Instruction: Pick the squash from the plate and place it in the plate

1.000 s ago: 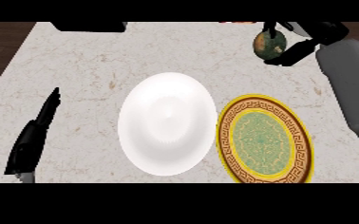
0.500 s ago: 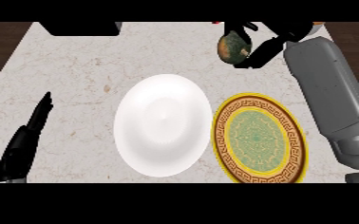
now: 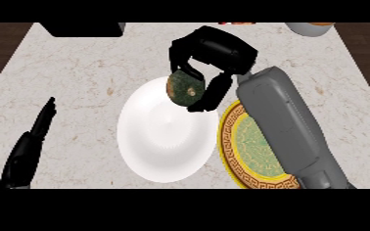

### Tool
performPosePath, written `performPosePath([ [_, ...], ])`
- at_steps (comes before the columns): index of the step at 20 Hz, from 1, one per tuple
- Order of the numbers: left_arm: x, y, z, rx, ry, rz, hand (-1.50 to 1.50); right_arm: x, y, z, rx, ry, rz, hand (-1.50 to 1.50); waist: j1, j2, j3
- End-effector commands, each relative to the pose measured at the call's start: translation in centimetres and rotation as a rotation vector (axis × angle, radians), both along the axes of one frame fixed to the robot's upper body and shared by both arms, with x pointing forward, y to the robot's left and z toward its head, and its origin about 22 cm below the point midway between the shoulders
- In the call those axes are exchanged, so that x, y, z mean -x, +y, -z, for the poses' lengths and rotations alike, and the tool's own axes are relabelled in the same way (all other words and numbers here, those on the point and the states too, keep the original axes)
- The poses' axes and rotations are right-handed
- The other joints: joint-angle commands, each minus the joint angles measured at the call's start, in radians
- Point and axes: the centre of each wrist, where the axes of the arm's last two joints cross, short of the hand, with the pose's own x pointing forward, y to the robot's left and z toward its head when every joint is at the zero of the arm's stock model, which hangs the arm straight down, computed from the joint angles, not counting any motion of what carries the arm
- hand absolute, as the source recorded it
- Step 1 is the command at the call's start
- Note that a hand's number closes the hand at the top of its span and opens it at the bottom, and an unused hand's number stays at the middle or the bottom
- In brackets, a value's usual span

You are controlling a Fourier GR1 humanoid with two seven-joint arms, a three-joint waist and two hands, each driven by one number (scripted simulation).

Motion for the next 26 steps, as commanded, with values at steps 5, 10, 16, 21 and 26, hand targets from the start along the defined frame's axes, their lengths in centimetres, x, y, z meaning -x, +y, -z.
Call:
performPosePath([
  [5, -1.3, -1.2, 1.0, 0.011, -0.007, 0.018, 0.0, 3.6, 5.4, 3.9, 0.148, 0.065, -0.026, 1.5, 0.011, 0.005, 0.0],
  [10, -1.2, -0.2, -1.2, -0.014, -0.01, 0.054, 0.0, 2.5, 7.5, 6.5, 0.214, 0.088, -0.057, 1.5, 0.031, 0.009, 0.0],
  [16, 0.2, -0.8, 0.3, 0.008, 0.002, 0.031, 0.0, 5.0, 7.4, 11.1, 0.193, 0.3, 0.125, -1.5, 0.027, 0.007, 0.0],
  [21, -1.0, -1.4, -0.4, 0.009, -0.019, 0.058, 0.0, 4.1, 8.7, 11.3, 0.078, 0.302, 0.133, -1.5, 0.039, 0.01, 0.001],
  [26, -0.4, -0.3, 0.0, 0.001, 0.011, 0.025, 0.0, 3.1, 6.6, 9.1, -0.205, 0.424, 0.173, -1.5, 0.019, 0.007, 0.001],
])
